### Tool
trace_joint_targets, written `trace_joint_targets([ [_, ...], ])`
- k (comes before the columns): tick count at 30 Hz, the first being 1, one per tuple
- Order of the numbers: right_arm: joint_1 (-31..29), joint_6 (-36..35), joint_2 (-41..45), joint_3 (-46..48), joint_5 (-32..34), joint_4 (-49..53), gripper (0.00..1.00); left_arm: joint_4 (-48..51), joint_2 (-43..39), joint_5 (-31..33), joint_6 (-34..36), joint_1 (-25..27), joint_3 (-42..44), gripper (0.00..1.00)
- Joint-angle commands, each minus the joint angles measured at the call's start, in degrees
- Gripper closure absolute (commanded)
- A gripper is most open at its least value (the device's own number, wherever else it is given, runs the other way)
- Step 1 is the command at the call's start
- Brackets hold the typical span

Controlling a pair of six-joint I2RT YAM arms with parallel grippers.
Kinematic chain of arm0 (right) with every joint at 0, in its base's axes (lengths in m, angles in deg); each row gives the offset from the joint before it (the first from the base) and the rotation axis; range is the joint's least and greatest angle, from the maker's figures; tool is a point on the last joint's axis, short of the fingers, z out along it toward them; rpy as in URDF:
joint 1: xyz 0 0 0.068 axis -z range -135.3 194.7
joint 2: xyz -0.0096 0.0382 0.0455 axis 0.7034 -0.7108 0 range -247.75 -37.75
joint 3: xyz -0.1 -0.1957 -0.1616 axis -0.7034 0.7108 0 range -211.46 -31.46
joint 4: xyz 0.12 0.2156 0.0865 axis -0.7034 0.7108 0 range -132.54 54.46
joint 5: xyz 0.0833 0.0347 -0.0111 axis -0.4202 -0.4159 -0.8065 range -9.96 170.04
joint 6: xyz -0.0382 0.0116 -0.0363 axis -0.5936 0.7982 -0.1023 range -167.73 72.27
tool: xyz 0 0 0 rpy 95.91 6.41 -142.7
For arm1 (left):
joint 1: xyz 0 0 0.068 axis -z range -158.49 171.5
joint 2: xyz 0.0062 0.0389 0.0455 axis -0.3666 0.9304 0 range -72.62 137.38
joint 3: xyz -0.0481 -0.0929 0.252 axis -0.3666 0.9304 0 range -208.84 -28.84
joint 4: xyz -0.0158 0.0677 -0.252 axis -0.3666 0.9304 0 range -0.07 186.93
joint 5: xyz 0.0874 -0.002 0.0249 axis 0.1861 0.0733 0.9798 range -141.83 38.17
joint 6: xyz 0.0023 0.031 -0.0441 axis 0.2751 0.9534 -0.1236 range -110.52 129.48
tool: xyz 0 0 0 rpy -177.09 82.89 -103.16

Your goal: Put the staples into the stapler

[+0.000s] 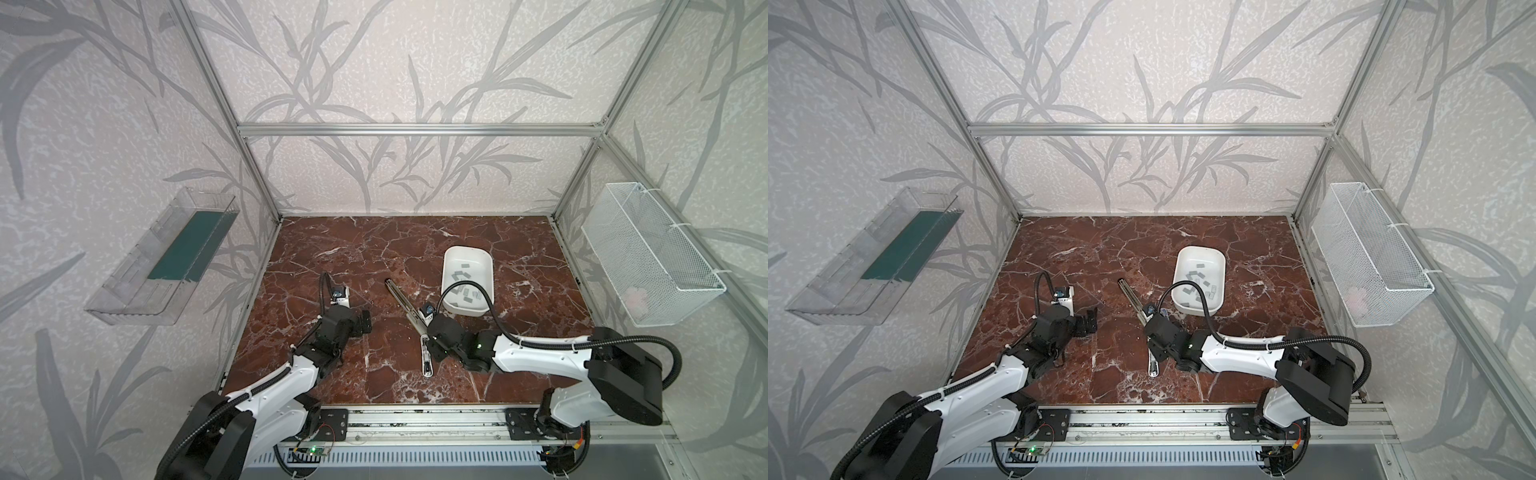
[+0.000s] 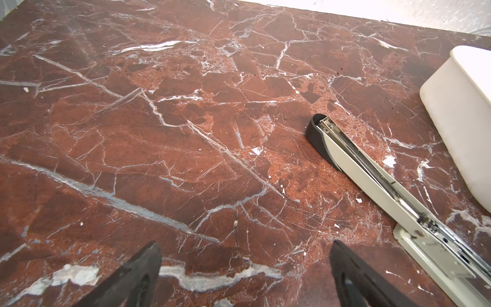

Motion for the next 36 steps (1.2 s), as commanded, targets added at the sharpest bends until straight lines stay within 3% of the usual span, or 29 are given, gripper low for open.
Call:
trace_joint_targets([
  [1,-0.33,-1.13,1.61,-0.42,2.12,-1.9,1.0,-0.25,-0.37,0.34,-0.38,-0.38,-1.32,0.01],
  [36,0.29,-3.86,-0.7,1.08,2.35,-4.8,1.0,-0.16,-0.04,0.0,-0.46,-0.43,-1.41,0.01],
])
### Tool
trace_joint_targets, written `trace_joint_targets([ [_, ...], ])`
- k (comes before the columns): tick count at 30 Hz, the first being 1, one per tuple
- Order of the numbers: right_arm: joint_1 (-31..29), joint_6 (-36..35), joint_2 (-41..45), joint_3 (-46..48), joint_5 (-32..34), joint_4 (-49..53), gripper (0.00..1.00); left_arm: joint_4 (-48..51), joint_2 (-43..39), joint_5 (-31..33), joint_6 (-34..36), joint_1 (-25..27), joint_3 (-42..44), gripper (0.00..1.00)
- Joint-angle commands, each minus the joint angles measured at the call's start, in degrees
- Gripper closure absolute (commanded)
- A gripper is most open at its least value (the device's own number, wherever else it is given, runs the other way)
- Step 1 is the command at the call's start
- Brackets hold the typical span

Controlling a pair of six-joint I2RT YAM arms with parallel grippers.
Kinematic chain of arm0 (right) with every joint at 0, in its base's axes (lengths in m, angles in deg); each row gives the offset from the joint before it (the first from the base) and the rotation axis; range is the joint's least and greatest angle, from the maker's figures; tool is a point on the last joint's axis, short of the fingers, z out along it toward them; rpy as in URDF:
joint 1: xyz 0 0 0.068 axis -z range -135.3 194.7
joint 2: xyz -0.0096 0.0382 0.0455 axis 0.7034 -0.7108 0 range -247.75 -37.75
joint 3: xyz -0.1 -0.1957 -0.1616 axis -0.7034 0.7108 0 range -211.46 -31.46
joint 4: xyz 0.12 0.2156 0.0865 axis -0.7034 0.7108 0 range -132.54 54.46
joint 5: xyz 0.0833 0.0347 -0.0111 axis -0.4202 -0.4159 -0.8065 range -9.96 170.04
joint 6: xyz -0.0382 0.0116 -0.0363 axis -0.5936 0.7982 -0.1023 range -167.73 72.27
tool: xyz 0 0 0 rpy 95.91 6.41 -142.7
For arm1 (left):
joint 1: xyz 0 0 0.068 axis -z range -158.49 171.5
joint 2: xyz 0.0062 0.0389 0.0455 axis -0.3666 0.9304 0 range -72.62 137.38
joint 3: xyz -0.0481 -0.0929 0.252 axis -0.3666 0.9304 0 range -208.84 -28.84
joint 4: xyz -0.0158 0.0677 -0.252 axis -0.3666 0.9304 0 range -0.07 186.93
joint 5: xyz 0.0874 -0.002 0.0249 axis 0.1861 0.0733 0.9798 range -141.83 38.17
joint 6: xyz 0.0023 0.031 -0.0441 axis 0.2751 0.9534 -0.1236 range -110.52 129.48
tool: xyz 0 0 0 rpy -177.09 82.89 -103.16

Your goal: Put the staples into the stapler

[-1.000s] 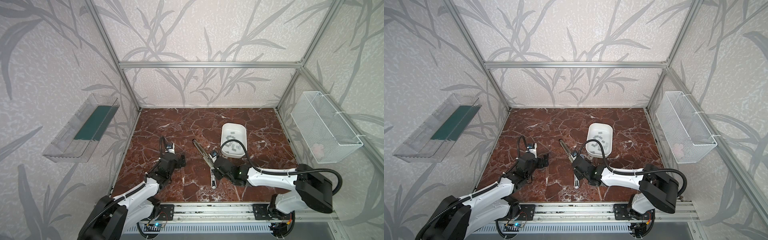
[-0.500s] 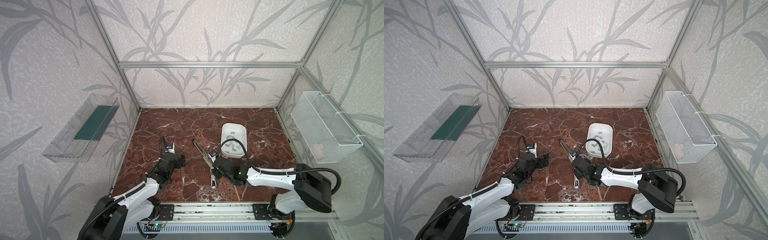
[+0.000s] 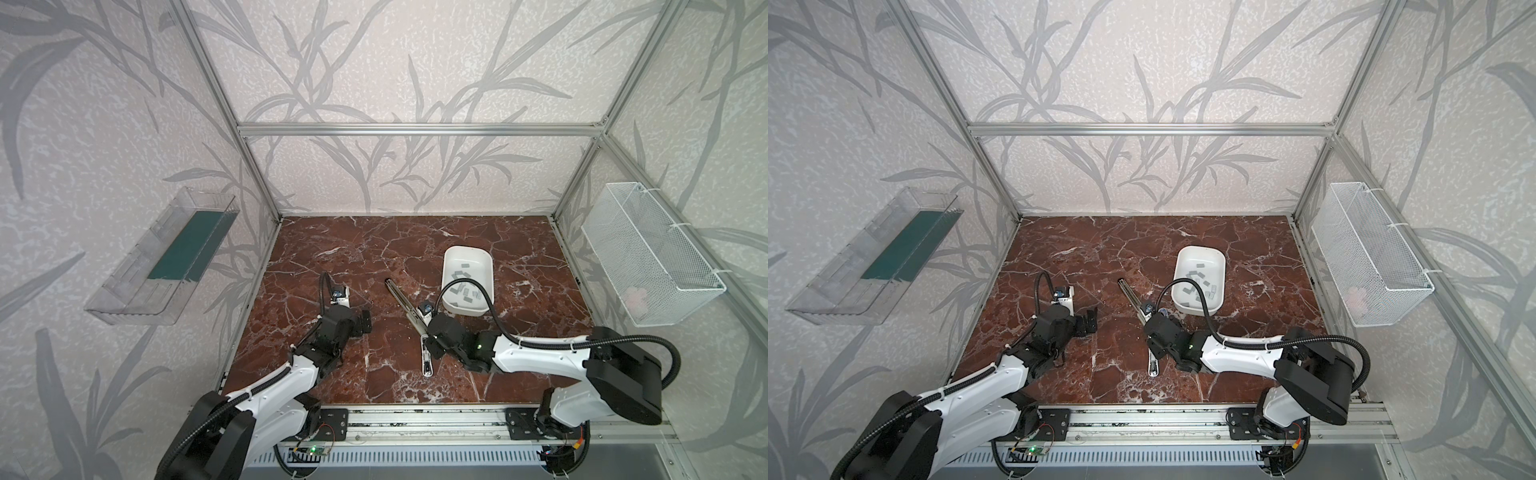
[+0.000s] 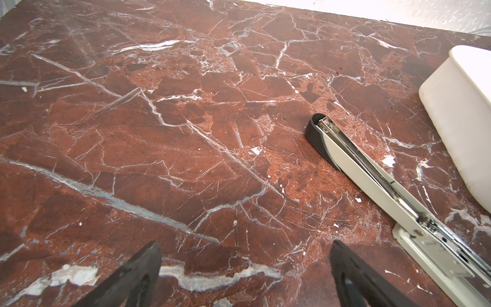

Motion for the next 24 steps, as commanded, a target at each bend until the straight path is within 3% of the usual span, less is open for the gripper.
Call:
trace_joint_targets([
  [1,0.15,-0.39,-0.41,0.35,0.87,-0.69,1.0,-0.16,0.02,0.18,-0.47,-0.42,-1.45,0.01],
  [24,0.15,0.49,-0.35,1.08,0.64,-0.46,1.0,-0.17,0.24,0.19,-0.47,-0.37,-1.59,0.01],
])
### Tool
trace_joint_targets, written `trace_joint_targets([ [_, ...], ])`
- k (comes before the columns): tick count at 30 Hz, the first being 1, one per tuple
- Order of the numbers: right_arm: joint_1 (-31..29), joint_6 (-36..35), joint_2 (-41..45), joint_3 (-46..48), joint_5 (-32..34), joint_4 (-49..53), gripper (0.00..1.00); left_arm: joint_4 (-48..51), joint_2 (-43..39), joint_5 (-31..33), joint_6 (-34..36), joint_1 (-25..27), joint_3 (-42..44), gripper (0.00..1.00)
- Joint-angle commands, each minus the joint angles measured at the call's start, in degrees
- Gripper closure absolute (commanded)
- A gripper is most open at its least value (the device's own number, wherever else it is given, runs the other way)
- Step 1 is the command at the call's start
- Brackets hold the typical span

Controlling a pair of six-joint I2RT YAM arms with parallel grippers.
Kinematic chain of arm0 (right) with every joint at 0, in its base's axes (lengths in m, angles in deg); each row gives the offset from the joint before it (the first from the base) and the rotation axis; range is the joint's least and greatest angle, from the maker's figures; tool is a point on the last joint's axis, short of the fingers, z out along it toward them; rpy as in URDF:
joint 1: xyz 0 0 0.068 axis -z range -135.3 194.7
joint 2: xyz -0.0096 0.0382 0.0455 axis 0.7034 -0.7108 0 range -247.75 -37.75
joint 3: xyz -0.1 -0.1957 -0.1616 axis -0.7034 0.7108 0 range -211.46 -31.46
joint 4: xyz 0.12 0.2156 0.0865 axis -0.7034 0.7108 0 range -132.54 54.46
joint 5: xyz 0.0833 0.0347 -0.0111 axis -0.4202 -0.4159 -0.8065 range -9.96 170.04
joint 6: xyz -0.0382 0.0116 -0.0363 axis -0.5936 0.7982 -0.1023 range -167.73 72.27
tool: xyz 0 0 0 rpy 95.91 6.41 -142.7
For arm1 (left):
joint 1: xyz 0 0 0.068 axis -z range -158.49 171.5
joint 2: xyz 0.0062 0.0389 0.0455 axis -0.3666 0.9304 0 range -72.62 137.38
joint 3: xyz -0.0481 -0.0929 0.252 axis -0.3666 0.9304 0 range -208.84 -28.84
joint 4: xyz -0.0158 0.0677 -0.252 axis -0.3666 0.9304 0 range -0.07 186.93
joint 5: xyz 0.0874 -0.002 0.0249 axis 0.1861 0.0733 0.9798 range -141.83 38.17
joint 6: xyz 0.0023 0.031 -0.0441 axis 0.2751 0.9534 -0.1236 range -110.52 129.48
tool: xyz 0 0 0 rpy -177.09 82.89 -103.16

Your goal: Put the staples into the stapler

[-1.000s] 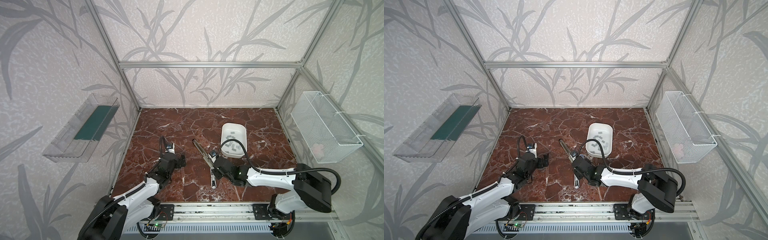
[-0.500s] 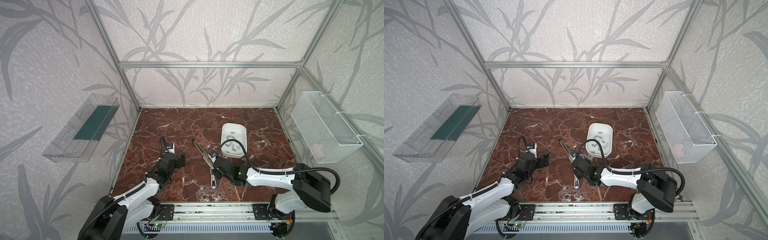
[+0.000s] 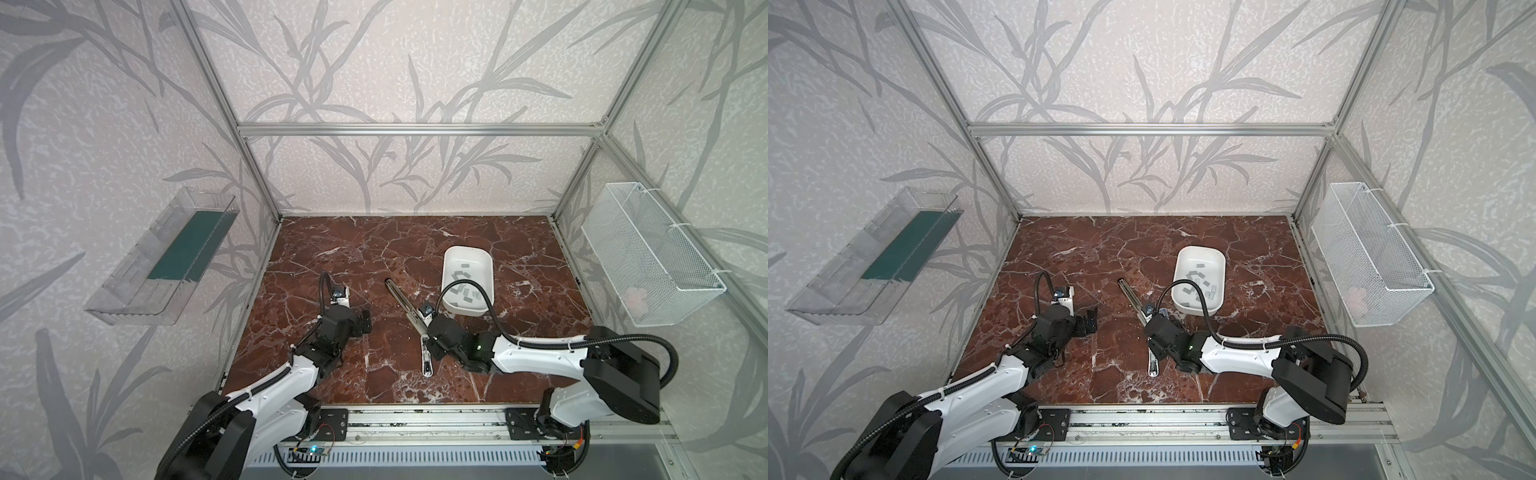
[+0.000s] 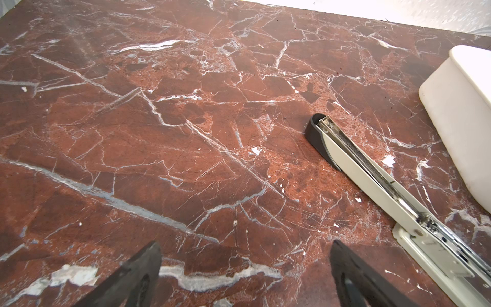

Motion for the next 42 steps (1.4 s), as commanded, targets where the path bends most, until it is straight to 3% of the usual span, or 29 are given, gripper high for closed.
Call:
trace_joint_targets([
  [1,0.16,0.36,0.2,0.51,0.17,-0.42,1.0,-0.16,0.26,0.23,-0.47,-0.43,-1.64,0.01],
  [9,0.8,2.15,6.55,2.26,2.66,0.97,1.0,-0.25,0.3,0.13,-0.47,-0.36,-1.58,0.01],
  [14,5.54,3.54,10.73,5.01,1.33,1.36,0.98,-0.25,0.26,0.16,-0.45,-0.39,-1.59,0.01],
  [19,8.59,4.72,9.28,7.01,-0.57,-0.04,0.98,-0.25,0.3,0.1,-0.47,-0.36,-1.58,0.01],
  [26,8.52,4.31,4.66,4.98,-3.35,-0.51,1.0,-0.16,0.7,0.18,-0.46,-0.35,-1.83,0.01],
  [42,6.57,3.67,3.08,2.55,-3.14,0.12,1.0,-0.25,0.54,-0.1,-0.38,-0.38,-1.67,0.01],
])
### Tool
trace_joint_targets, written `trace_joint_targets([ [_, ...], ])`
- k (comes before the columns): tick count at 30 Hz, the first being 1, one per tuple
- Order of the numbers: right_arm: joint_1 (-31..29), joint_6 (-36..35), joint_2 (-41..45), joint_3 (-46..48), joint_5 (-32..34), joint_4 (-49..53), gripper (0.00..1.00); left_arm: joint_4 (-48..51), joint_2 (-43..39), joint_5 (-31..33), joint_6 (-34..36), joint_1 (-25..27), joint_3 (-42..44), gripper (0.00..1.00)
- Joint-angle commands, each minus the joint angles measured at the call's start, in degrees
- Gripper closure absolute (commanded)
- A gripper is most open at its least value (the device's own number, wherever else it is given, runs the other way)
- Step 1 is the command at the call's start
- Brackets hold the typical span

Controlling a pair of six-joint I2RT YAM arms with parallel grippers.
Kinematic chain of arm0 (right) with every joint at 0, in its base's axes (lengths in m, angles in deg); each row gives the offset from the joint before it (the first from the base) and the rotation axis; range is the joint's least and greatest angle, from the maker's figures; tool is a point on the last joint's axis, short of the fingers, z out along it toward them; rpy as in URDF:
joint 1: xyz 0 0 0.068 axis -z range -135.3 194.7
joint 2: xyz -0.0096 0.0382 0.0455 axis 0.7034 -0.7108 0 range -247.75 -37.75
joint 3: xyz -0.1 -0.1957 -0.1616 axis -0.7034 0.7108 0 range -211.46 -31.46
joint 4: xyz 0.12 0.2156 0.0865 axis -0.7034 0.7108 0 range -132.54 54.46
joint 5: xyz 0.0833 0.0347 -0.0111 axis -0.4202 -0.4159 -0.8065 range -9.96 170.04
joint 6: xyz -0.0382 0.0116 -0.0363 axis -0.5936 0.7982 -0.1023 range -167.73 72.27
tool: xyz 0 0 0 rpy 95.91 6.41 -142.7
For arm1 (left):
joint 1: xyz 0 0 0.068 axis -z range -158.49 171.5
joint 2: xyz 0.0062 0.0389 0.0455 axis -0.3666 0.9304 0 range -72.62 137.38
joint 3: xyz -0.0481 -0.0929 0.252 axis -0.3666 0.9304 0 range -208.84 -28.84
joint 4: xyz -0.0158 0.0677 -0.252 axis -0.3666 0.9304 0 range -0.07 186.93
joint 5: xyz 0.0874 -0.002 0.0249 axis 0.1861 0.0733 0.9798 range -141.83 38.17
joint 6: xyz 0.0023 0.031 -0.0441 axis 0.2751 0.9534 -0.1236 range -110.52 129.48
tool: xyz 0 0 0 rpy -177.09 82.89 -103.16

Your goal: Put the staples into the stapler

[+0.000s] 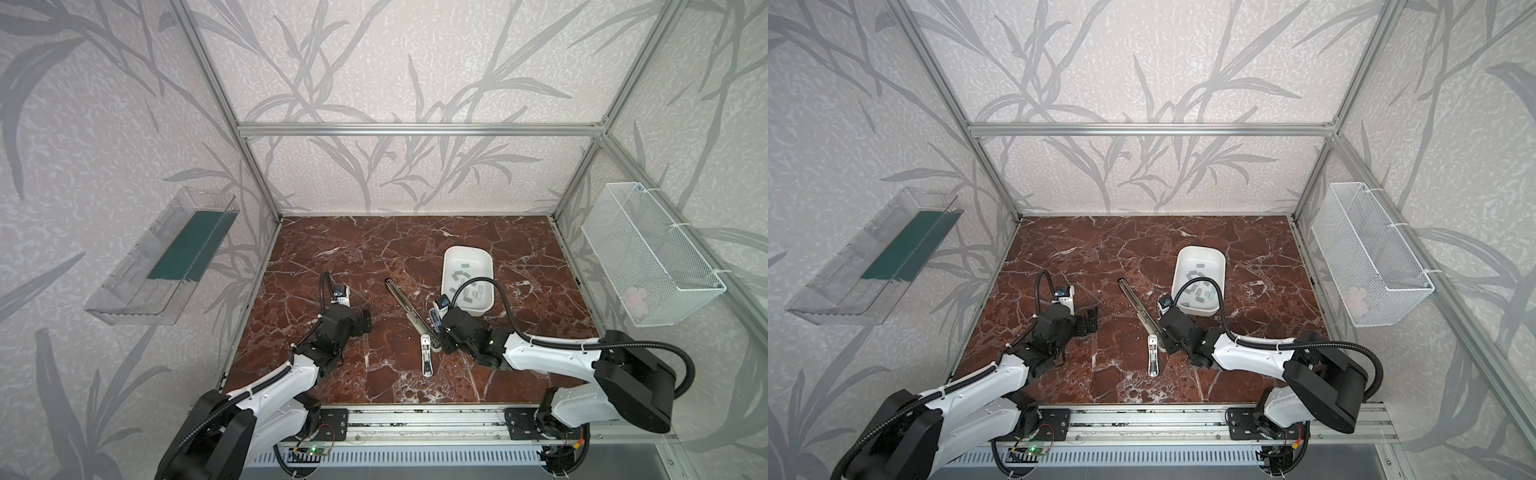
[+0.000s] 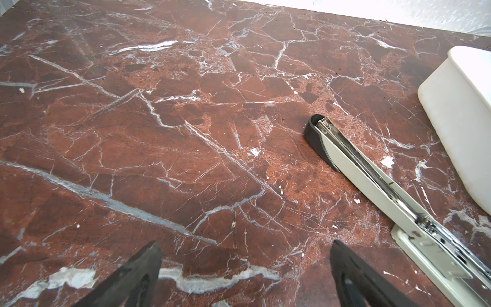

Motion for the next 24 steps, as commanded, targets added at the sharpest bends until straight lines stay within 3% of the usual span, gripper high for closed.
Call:
trace_joint_targets([
  [1,-0.32,0.18,-0.86,-1.44,0.25,0.19,1.0,-0.23,0.11,0.12,-0.38,-0.36,-1.26,0.01],
  [24,-0.49,1.19,-2.73,-1.61,0.34,-0.6,1.0,-0.23,0.01,0.06,-0.38,-0.35,-1.3,0.01],
])
